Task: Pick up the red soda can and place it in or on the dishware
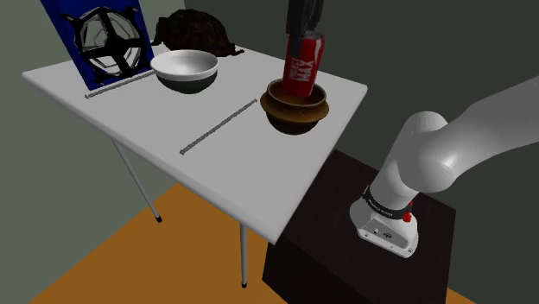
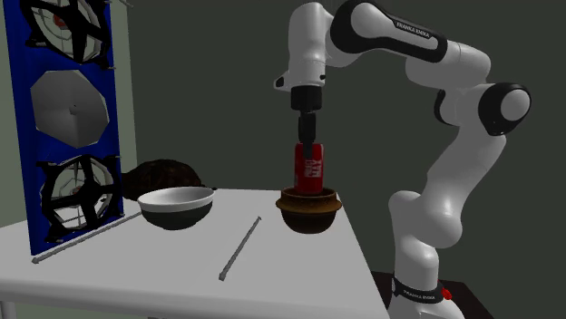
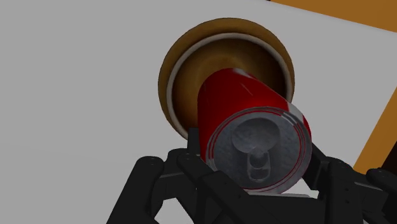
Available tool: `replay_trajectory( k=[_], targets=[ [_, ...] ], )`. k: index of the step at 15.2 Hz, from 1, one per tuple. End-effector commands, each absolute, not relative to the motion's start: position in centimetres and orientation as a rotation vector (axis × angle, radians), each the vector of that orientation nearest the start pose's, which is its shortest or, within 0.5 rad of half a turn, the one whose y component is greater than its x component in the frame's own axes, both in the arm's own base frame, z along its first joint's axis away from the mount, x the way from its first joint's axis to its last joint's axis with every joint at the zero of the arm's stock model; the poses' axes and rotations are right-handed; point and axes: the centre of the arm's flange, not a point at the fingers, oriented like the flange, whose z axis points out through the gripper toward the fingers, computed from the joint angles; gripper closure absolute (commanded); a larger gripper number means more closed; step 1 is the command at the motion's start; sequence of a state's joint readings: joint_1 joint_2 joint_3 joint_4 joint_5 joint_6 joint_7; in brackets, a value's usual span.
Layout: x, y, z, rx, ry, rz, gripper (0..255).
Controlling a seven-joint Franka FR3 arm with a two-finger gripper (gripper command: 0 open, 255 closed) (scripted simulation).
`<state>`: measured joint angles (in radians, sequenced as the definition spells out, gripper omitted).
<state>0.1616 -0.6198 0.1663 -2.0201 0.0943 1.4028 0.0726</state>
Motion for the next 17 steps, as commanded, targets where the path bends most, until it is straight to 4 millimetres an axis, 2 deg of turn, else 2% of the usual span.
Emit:
replay_trajectory(
  k=[1,7,8,13,17],
  targets=[
    [31.1,14.1,67.1,-3.123,-0.377,0.005,255],
    [31.1,14.1,67.1,-3.123,-0.377,0.005,255],
    [31.1,14.1,67.1,-3.123,-0.377,0.005,0],
    [31.1,14.1,67.1,-3.123,-0.377,0.005,0],
    [31.1,14.1,72.1,-3.123,-0.377,0.005,0]
  ],
)
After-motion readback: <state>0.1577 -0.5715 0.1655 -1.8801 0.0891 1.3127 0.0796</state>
